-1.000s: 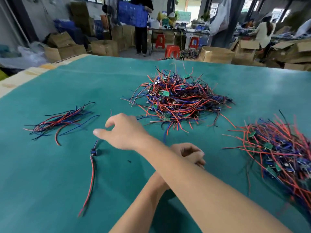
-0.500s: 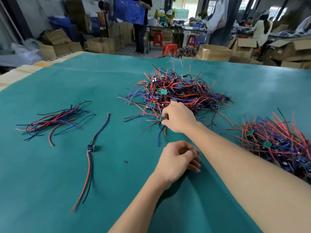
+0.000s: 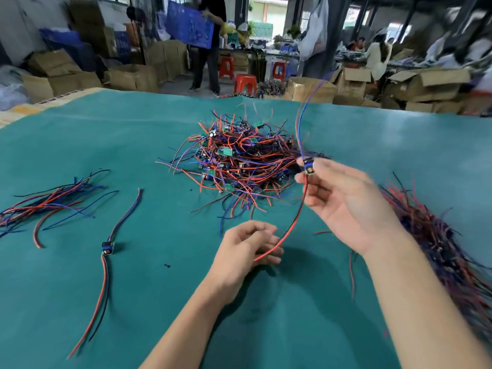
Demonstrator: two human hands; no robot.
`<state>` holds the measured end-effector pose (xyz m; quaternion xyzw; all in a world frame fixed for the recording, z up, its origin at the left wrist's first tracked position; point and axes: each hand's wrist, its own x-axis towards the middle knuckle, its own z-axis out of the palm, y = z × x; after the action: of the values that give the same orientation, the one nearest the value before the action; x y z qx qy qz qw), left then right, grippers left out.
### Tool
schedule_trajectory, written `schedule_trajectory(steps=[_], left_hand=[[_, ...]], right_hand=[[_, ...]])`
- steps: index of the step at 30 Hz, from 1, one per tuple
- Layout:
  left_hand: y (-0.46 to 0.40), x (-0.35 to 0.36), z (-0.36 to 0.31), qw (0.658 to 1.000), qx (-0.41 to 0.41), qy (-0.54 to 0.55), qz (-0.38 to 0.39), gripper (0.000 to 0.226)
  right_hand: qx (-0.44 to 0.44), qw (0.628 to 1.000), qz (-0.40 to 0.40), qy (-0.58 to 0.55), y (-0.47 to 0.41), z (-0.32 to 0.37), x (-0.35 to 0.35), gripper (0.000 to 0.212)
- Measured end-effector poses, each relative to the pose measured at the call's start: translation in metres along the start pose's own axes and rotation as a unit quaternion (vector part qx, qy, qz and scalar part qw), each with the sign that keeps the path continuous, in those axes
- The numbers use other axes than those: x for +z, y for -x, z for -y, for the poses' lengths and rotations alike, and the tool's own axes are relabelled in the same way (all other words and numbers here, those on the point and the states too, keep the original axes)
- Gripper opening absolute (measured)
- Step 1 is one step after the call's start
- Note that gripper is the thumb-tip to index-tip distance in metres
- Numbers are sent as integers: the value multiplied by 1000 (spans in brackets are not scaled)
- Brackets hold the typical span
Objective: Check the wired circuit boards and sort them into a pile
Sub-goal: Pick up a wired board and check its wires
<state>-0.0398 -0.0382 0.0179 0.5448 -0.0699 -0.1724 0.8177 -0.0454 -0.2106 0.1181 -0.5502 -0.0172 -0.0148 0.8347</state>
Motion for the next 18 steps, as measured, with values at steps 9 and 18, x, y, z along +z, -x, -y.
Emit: schedule_trajectory(steps=[9, 18], left_hand=[[3, -2, 2, 995, -11, -31, 94, 26], [8, 0, 7, 987, 19, -154, 33, 21]], right_hand=[[118, 991, -45, 33, 13, -79, -15, 23], [82, 992, -51, 85, 10, -85, -31, 20]])
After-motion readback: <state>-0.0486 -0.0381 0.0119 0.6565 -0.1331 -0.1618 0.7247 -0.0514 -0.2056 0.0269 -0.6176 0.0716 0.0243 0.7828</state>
